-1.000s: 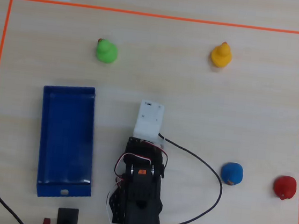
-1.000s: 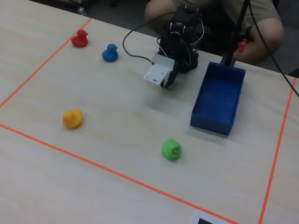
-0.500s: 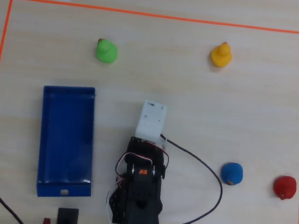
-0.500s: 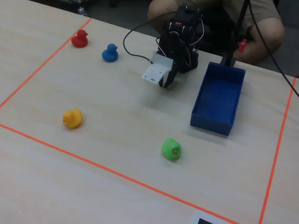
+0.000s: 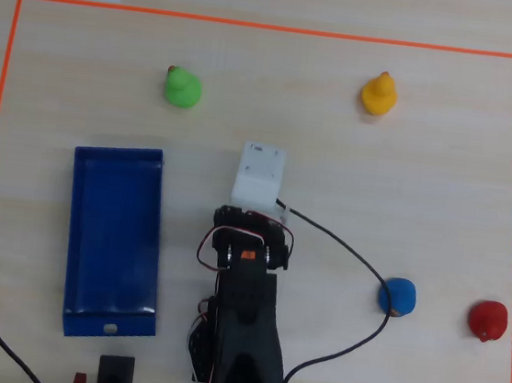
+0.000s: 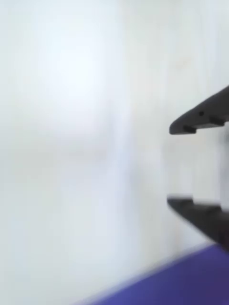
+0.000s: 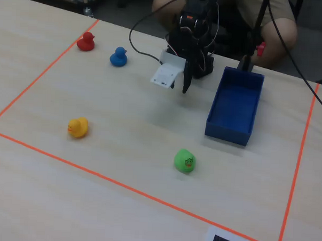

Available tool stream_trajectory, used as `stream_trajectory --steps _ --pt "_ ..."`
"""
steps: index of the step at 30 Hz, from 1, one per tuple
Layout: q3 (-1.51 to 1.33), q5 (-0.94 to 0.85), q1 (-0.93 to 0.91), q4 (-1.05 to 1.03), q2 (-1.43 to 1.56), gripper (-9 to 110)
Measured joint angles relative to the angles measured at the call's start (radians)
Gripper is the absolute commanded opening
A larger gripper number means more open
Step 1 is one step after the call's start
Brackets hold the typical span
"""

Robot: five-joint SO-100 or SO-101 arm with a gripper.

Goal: Grasp green duck and put it into box.

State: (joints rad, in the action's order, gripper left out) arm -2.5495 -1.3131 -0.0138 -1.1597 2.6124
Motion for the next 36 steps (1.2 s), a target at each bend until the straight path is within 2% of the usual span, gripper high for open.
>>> stream_trajectory --steps 9,20,36 --pt "0.598 0.199 0.1 0.106 -0.499 32" --pt "0.811 0.324 0.216 0.334 -0.982 33" --pt "1.108 0.334 0.233 0.413 -1.394 32"
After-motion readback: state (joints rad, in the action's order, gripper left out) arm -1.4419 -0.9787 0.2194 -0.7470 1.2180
